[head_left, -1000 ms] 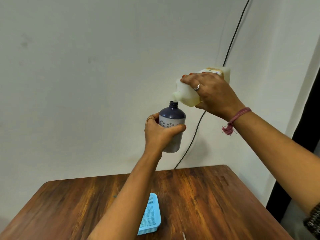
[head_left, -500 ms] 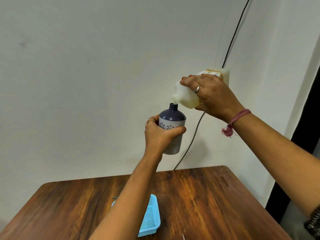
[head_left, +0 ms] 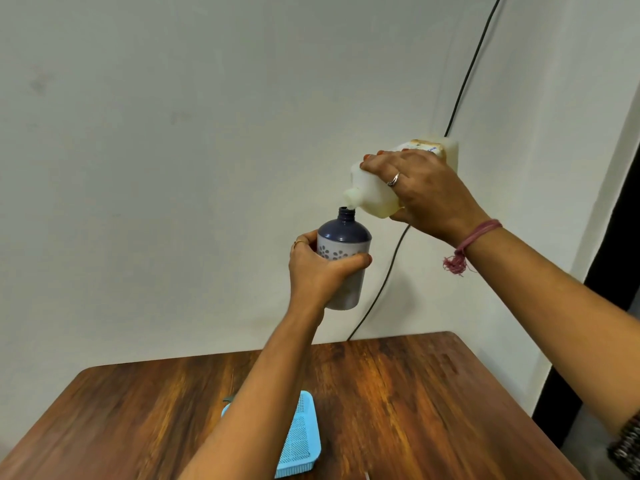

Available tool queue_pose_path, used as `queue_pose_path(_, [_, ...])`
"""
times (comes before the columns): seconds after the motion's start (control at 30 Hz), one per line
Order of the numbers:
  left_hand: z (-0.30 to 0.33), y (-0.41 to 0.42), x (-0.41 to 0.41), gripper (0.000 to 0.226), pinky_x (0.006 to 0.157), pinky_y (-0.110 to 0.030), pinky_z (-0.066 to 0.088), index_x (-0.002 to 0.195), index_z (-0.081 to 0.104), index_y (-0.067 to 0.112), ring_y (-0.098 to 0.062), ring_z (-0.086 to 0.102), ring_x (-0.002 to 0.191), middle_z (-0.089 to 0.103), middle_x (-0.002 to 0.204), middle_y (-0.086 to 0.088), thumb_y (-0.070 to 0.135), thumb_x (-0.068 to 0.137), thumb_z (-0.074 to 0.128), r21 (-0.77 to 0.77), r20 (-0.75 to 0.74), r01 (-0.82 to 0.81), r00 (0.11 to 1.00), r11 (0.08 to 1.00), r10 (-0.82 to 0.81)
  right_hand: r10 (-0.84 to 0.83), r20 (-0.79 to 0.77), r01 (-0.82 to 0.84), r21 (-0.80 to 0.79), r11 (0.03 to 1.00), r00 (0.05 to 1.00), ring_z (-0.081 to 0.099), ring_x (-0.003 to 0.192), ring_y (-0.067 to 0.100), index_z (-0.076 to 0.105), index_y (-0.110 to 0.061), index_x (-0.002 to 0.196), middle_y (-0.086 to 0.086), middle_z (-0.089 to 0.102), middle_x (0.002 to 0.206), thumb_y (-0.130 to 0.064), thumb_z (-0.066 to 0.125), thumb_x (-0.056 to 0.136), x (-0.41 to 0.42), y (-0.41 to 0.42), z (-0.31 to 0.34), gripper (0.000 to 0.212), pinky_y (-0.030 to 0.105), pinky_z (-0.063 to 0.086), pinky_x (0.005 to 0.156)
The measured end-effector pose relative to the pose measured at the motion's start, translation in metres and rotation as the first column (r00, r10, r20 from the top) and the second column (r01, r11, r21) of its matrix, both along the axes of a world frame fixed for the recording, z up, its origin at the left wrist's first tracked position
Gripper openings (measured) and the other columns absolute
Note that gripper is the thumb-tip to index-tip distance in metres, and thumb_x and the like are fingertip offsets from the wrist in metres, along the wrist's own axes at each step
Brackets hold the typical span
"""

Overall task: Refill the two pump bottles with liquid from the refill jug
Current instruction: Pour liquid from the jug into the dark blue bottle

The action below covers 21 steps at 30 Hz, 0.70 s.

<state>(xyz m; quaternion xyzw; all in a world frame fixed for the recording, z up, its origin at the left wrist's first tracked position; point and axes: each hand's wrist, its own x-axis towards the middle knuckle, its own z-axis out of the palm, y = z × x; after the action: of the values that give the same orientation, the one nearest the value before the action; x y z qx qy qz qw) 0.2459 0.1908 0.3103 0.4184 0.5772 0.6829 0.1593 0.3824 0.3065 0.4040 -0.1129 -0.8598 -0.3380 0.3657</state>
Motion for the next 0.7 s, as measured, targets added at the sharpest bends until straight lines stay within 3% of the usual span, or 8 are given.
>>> queue_pose_path(0.7, [-0.0012,0.0074,-0.0072,0.073,0.060,-0.012,0.042,0.114,0.042,0.023,-0.003,0.055,0.082,0.053,0.096,0.013,0.021,0.058,0.088,-0.005,0.004,0.003,1.000,1.000,-0.003,0.002,0.006,-0.003,0.023,1.000,1.000,0.060,0.110,0.034,0.055,-0.005,0.124,0.014,0.061,0.124,-0.003,0.088,0.050,-0.0090,0.0045,-0.0003,0.082,0.046,0.045,0.093])
